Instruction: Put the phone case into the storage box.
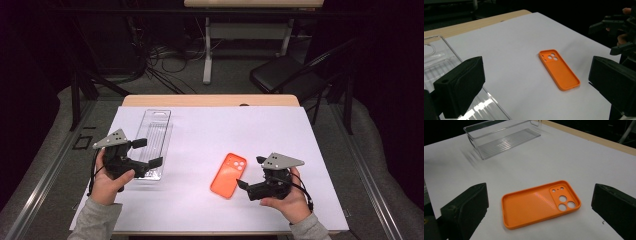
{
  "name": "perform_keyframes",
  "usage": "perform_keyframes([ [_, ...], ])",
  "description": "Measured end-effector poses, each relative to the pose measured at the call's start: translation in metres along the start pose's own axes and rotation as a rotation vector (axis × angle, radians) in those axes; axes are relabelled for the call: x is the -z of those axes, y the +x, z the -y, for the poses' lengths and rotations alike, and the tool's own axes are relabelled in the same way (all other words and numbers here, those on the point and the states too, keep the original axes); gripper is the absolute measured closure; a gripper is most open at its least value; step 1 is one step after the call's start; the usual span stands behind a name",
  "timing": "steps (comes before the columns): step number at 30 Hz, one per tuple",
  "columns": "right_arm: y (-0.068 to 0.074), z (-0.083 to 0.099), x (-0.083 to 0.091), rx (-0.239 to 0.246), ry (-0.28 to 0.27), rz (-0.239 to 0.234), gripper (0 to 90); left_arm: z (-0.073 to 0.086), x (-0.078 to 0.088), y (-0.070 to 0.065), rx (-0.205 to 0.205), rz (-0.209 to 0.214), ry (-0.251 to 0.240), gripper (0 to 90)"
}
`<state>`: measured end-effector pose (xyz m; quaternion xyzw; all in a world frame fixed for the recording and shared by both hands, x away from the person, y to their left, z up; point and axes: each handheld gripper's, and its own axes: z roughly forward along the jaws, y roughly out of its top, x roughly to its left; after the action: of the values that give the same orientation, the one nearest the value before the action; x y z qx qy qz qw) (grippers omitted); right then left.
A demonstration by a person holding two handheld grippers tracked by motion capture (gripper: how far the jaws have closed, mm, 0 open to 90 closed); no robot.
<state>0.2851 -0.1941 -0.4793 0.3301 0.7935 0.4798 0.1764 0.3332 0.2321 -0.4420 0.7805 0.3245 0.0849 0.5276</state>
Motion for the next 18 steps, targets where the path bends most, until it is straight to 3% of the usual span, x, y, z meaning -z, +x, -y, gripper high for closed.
perform_keyframes([
  [6, 0.003, -0.008, -0.009, 0.04, 0.034, -0.013, 15.0, -0.007, -0.013, 0.004, 0.017, -0.002, 0.041, 0.6],
  [11, 0.005, -0.012, -0.014, 0.056, 0.057, -0.024, 21.0, -0.01, -0.021, 0.003, -0.001, -0.016, 0.063, 0.8],
  [18, 0.007, -0.022, -0.024, 0.055, 0.146, -0.04, 24.4, -0.01, -0.019, 0.002, -0.022, -0.044, 0.065, 0.8],
])
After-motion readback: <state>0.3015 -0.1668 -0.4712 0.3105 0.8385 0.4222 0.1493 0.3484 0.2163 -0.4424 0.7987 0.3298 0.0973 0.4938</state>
